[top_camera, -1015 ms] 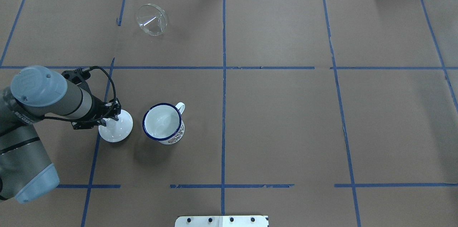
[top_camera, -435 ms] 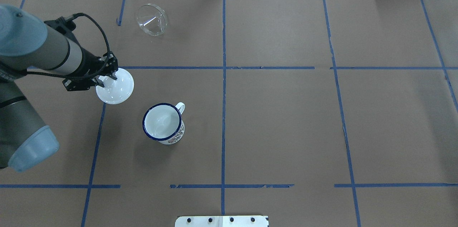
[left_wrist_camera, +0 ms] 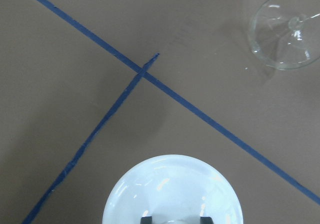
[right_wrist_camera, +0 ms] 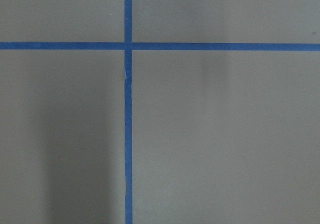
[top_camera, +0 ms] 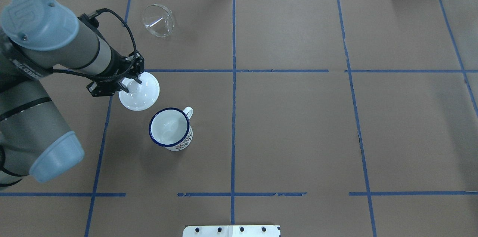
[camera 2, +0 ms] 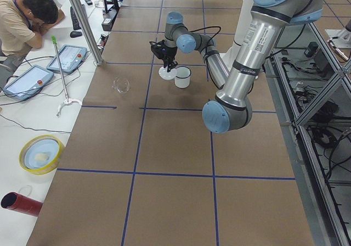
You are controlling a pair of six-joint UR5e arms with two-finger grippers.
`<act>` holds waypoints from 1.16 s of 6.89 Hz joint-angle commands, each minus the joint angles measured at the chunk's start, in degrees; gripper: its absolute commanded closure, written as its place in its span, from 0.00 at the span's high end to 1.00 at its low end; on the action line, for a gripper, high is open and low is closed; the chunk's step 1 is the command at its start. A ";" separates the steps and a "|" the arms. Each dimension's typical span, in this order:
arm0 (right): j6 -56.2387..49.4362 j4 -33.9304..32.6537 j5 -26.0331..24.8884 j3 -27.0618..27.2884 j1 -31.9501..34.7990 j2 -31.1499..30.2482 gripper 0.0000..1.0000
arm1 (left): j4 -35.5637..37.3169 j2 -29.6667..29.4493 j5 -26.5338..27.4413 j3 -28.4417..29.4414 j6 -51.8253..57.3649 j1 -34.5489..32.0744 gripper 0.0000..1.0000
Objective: Remove funnel from cup
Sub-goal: 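Lift the lid and carry it over the mug with the left gripper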
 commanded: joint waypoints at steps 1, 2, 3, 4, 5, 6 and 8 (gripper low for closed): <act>0.00 0.00 0.00 0.00 0.00 0.00 1.00 | 3.96 -6.22 0.12 4.52 -2.05 2.93 0.00; 0.00 0.00 0.00 0.00 0.00 0.00 1.00 | 4.24 -6.25 0.12 4.19 -3.01 3.20 0.00; 0.00 0.00 0.00 0.00 0.00 0.00 1.00 | 4.25 -6.16 0.21 4.28 -4.41 4.95 0.00; 0.00 0.00 0.00 0.00 0.00 0.00 1.00 | 4.25 -5.90 0.30 4.02 -5.73 5.92 0.00; 0.00 0.00 0.00 0.00 0.00 0.00 1.00 | 4.33 -5.90 0.30 3.93 -6.27 6.45 0.00; 0.00 0.00 0.00 0.00 0.00 0.00 1.00 | 4.77 -5.81 0.30 3.84 -6.62 6.81 0.00; 0.00 0.00 0.00 0.00 0.00 0.00 1.00 | 5.30 -5.81 0.30 3.75 -6.71 6.98 0.00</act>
